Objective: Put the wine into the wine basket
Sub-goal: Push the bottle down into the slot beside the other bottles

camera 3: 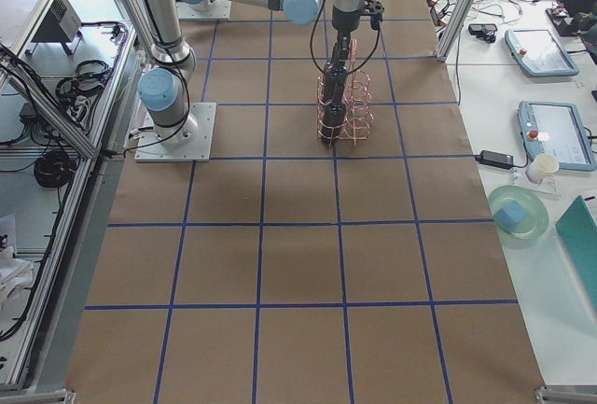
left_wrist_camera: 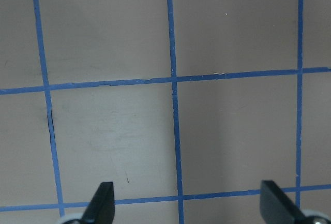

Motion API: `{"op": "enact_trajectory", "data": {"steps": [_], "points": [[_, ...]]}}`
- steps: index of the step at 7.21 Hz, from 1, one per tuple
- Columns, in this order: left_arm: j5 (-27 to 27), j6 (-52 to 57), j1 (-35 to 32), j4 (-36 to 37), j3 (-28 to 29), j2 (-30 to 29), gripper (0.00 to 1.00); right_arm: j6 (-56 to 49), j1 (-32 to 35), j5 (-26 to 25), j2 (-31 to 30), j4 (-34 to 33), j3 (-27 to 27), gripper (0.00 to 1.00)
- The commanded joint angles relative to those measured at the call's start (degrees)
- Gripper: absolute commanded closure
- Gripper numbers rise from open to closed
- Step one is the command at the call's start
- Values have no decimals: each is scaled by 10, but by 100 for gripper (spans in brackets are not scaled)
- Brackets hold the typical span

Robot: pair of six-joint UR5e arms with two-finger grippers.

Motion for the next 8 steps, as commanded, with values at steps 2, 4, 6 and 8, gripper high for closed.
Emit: {"op": "enact_trajectory", "data": {"steps": [2, 4, 6, 8], "points": [[-2, 2, 0, 4, 0, -2, 0, 1, 1, 1, 1, -23, 22, 100], [2, 5, 0, 3, 0, -1, 0, 1, 0, 8, 2, -27, 32, 100], [3, 6, 0, 2, 0, 0, 0, 0, 0, 8, 7, -32, 33, 100], [4, 6, 0, 0, 0, 0, 0, 1, 1, 8, 11, -32, 33, 100]]}}
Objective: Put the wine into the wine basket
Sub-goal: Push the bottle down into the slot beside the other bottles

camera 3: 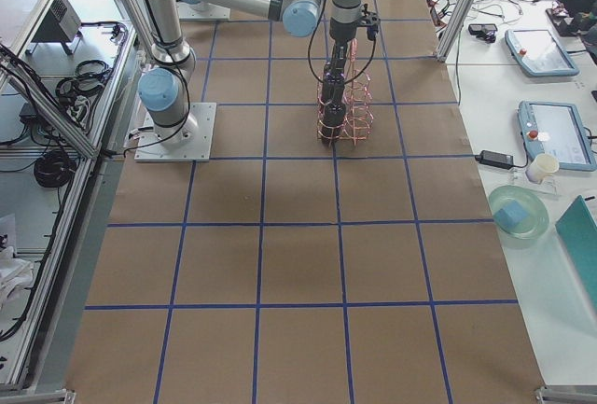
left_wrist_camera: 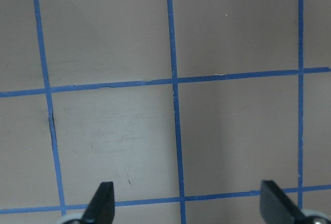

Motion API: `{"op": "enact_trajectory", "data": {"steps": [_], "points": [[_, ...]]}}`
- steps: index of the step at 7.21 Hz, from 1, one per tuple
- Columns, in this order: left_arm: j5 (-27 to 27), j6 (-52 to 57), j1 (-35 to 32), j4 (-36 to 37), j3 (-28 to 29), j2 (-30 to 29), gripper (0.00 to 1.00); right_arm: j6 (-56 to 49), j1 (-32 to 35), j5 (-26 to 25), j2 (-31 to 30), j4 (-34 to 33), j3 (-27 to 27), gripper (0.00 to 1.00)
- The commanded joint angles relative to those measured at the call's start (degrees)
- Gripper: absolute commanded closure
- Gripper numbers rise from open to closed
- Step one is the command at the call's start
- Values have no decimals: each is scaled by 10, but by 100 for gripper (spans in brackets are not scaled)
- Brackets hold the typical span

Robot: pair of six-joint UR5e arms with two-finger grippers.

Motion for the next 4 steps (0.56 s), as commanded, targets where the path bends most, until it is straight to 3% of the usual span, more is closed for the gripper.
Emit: {"op": "enact_trajectory", "data": {"steps": [1, 4], "points": [[1, 0, 0, -2, 0, 0, 0, 0, 0, 0, 3, -2, 6, 100], [0, 0, 1, -3, 0, -2, 0, 0, 0, -1, 5, -22, 22, 100]]}}
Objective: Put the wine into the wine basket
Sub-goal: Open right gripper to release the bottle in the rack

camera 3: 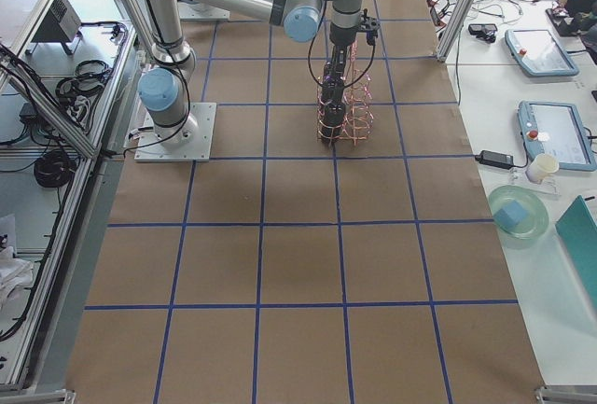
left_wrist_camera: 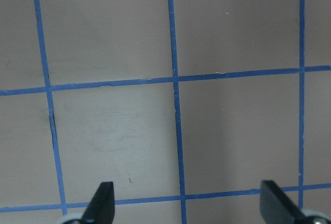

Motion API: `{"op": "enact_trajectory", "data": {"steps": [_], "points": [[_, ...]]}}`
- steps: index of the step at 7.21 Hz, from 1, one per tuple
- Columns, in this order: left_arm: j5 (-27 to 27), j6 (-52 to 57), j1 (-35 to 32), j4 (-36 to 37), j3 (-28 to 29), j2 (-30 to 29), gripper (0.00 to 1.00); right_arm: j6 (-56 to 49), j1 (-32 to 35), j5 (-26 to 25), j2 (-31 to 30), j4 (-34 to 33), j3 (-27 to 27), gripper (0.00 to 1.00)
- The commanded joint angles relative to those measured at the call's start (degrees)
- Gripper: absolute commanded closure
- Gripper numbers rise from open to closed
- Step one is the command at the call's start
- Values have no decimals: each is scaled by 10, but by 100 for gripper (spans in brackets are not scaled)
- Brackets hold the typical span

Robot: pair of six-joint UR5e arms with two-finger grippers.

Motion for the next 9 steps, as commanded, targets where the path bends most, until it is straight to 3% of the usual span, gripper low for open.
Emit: {"op": "enact_trajectory", "data": {"steps": [1, 2, 3, 4, 7, 9], "points": [[0, 0, 0, -2, 0, -4, 0, 0, 0, 0, 1, -3, 4, 100], [2, 1, 0, -1, 0, -4, 0, 2, 0, 0, 3, -3, 4, 90], [2, 1, 0, 2, 0, -4, 0, 25, 1, 0, 4, -6, 4, 21], [3, 1, 0, 2, 0, -6, 0, 46, 1, -2, 3, -6, 0, 0], [3, 1, 1, 2, 0, -4, 0, 46, 3, -9, -7, 11, -37, 0], [4, 1, 0, 2, 0, -3, 0, 47, 18, -10, -42, 65, -54, 0]]}}
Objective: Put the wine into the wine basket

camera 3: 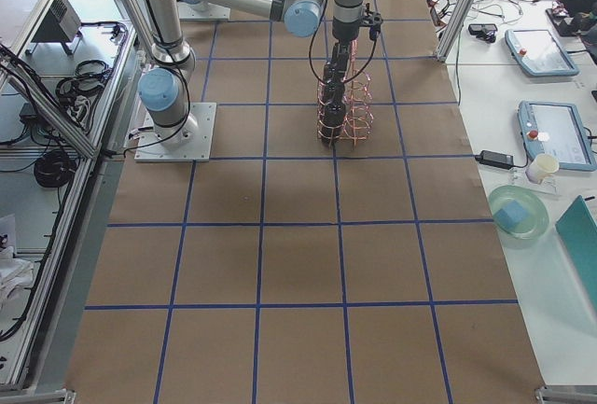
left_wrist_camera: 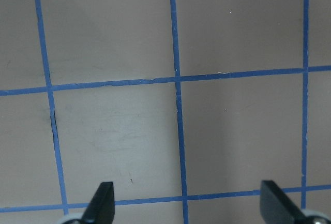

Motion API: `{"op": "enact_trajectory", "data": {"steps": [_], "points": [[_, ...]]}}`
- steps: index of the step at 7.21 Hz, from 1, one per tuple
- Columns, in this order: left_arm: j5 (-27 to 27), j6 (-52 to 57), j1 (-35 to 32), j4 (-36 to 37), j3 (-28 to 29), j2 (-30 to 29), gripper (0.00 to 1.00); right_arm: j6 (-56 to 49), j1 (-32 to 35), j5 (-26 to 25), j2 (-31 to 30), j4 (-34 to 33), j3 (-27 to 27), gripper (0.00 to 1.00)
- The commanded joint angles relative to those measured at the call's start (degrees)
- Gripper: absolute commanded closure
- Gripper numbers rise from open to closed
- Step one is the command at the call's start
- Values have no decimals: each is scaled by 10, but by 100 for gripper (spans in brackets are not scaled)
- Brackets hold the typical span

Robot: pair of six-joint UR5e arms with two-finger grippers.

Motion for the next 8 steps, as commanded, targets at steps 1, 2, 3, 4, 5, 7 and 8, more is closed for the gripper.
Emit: {"op": "enact_trajectory", "data": {"steps": [1, 2, 3, 4, 5, 7, 8], "points": [[0, 0, -1, 0, 0, 2, 0, 1, 27, 6, -42, 69, -8, 0], [0, 0, 0, 0, 0, 2, 0, 30, 68, 0, -56, 79, -10, 0], [0, 0, 0, 0, 0, 2, 0, 36, 98, 2, -57, 77, -10, 0], [1, 0, -1, 0, 0, 2, 0, 12, 98, 7, -60, 76, -11, 0], [0, 0, -1, 0, 0, 2, 0, -27, 97, 0, -66, 74, -15, 0], [0, 0, 0, -1, 0, 3, 0, -61, 87, -3, -64, 71, -35, 0], [1, 0, 0, 0, 0, 3, 0, -90, 70, 1, -65, 78, -38, 0]]}}
